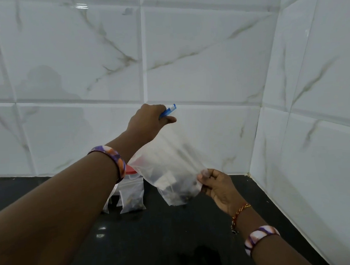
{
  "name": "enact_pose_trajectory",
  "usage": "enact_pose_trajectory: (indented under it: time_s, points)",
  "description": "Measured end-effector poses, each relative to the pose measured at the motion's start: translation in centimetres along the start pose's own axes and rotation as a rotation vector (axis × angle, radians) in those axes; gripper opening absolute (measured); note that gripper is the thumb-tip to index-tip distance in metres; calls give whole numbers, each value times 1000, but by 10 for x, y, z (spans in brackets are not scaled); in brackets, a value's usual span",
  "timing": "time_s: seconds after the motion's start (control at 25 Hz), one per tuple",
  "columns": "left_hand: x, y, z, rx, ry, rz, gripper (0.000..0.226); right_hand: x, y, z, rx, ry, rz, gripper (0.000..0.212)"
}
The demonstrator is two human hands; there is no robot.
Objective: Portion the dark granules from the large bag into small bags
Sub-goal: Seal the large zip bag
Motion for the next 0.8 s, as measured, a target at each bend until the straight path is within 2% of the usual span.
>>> enact_pose_trajectory:
  time_s: [0.04,0.08,0.16,0.24,0.28,0.4,0.52,0.68,0.8]
  points:
    - [-2,-1,3,108,-2,12,33,0,-4,-3,100,-16,-7,5]
    - [-3,-1,5,210,-19,15,27,2,-8,-7,239,-39,-33,11]
    - [-2,0,6,284,-51,-10,21,3,-15,-11,515,-74,-79,40]
    - [-1,2,4,254,-66,-57,21,4,-33,-21,544,-53,2,60]
    - [1,5,1,239,-91,-79,21,5,-46,-31,478,-32,83,59]
    - [7,21,-13,153,-211,-188,21,6,-81,-66,341,10,307,35]
    - [12,35,-15,158,-217,-248,24,10,-102,-85,439,66,523,16]
    - [17,39,-14,207,-149,-209,20,12,-104,-83,464,135,584,9]
    - [15,30,-16,90,-167,-195,17,10,-107,-58,266,301,537,18]
Point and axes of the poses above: each hand's wrist, its own x-axis away from the middle knuckle, its own z-axis out of the back of the hand, y = z × x, the point moved 6 cm from there along -x, towards the middle knuckle, and after that the axes turned 13 degrees about -x, right-handed, at the moved point
